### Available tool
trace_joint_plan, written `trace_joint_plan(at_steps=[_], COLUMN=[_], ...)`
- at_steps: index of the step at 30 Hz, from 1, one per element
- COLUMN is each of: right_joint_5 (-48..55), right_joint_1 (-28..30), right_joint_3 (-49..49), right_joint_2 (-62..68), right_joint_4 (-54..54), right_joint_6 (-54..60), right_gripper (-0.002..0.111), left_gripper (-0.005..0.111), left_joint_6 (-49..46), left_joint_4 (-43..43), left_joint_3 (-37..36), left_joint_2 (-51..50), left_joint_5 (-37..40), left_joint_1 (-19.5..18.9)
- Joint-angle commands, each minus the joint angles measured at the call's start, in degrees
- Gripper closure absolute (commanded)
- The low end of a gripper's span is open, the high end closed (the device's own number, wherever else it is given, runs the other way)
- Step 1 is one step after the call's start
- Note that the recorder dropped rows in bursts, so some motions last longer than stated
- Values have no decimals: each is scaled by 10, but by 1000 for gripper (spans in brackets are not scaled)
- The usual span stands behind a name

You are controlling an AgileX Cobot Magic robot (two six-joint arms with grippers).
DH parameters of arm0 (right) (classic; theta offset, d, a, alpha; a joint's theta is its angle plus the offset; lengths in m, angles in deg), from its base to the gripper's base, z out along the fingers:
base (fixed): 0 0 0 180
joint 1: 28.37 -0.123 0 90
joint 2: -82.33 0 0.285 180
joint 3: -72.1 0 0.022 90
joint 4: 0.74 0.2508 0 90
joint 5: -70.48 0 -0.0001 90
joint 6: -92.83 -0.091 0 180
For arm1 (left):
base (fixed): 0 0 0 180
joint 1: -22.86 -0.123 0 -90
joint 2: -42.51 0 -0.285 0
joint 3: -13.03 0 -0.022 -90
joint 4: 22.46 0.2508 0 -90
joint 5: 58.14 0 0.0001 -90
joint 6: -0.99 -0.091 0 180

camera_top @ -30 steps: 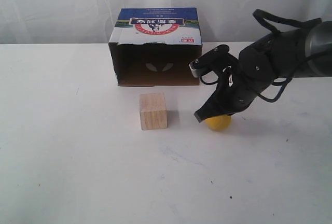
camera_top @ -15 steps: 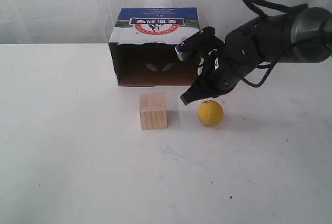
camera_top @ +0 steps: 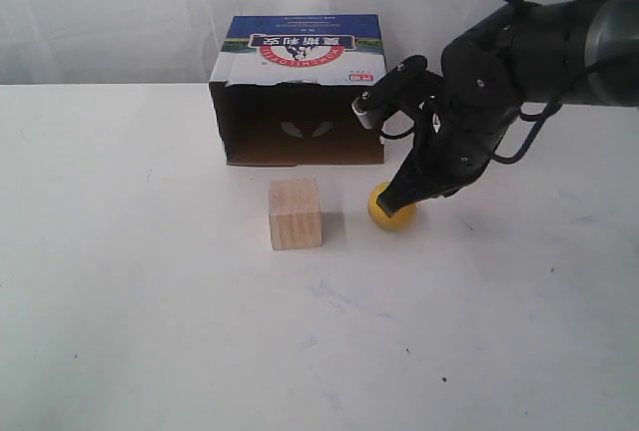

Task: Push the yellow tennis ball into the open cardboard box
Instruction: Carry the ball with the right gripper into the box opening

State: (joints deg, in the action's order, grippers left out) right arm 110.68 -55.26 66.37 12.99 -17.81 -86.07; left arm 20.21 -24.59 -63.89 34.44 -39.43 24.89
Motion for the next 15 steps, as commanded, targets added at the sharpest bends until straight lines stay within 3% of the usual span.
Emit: trace_joint_plan(at_steps=[1, 10, 12, 15], right_joint_5=[6, -105, -128, -23], right_joint_1=[1, 1, 6, 17], right_joint_3=[-4, 25, 87, 262], right_joint_2=[19, 119, 149, 168], right_joint_4=[-3, 72, 72, 63], right_joint_6=[19, 80, 103, 87], right_gripper=[108, 108, 108, 108], left_gripper=[107, 107, 107, 107], left_joint_6=[-1, -1, -1, -1], left_joint_4=[-2, -2, -2, -2], left_joint_3=[-3, -3, -3, -3], left_joint_2=[3, 3, 3, 3], left_joint_5=[19, 19, 19, 19], left_joint_1=[3, 3, 3, 3])
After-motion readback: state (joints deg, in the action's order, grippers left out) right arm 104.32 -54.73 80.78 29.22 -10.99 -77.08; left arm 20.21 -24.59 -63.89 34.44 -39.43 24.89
